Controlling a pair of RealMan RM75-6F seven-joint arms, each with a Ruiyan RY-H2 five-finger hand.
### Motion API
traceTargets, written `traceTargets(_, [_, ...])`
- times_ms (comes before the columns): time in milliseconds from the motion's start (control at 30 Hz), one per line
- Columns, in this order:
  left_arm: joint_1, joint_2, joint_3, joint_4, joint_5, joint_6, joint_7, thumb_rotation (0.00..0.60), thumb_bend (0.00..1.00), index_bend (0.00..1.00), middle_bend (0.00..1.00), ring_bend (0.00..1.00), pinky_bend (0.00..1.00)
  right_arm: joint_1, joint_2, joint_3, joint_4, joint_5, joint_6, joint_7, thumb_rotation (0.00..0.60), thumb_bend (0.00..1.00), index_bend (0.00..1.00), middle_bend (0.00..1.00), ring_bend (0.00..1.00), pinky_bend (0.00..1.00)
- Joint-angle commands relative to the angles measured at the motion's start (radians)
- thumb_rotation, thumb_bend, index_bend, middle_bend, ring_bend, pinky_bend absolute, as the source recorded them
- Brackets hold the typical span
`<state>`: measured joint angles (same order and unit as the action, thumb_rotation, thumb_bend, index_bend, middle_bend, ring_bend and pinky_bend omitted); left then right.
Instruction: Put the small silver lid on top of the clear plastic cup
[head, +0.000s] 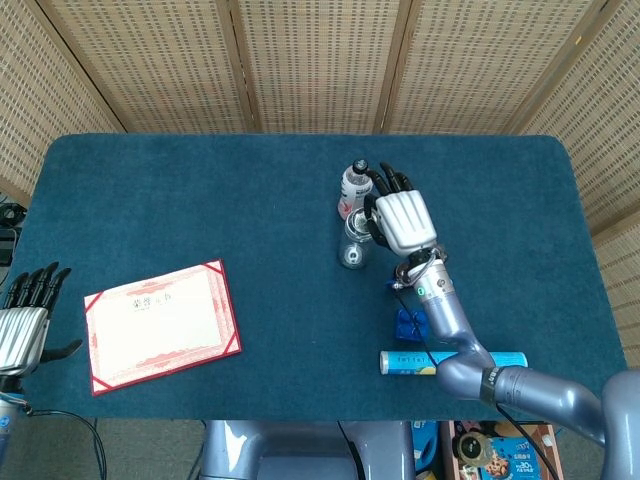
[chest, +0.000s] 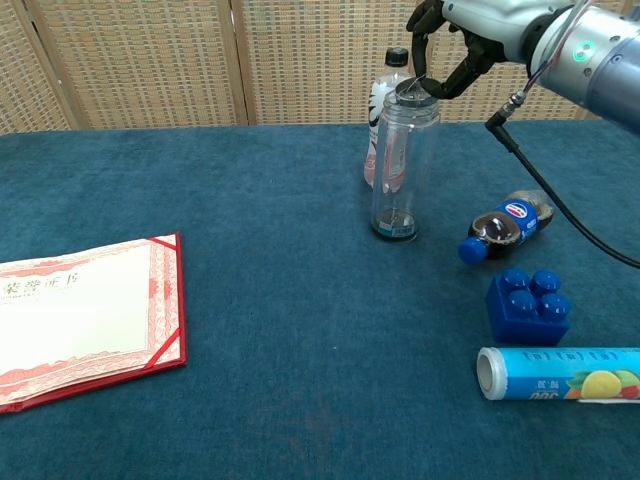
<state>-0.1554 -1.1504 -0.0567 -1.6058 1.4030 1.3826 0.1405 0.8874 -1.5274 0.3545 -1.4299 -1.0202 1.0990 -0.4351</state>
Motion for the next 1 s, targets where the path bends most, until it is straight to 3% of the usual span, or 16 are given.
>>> traceTargets(33, [0.000, 0.000, 0.001, -0.001, 0.000, -0.001, 0.000, 0.600, 0.13, 0.00, 0.00, 0.00, 0.00, 0.001, -0.001, 0.000, -0.008, -0.002, 0.005, -0.005, 0.600, 0.57, 0.60, 0.22, 0.03, 0.21])
traceTargets(400, [0.001, 0.003, 0.000, -0.003, -0.001, 0.002, -0.006, 0.600, 0.13, 0.00, 0.00, 0.00, 0.00, 0.005, -0.005, 0.000, -0.016, 0.020, 0.005, -0.027, 0.600, 0.56, 0.59, 0.19, 0.03, 0.21])
traceTargets(700, [-0.001, 0.003, 0.000, -0.004, -0.001, -0.001, -0.007, 0.600, 0.13, 0.00, 0.00, 0.00, 0.00, 0.004, 0.007, -0.001, -0.026, 0.021, 0.010, -0.037, 0.600, 0.29, 0.38, 0.02, 0.00, 0.21])
traceTargets(1000, [0.000, 0.002, 0.000, -0.002, 0.004, 0.005, -0.012, 0.600, 0.13, 0.00, 0.00, 0.00, 0.00, -0.007, 0.035, 0.007, -0.058, 0.005, 0.041, -0.039, 0.600, 0.27, 0.35, 0.00, 0.00, 0.20])
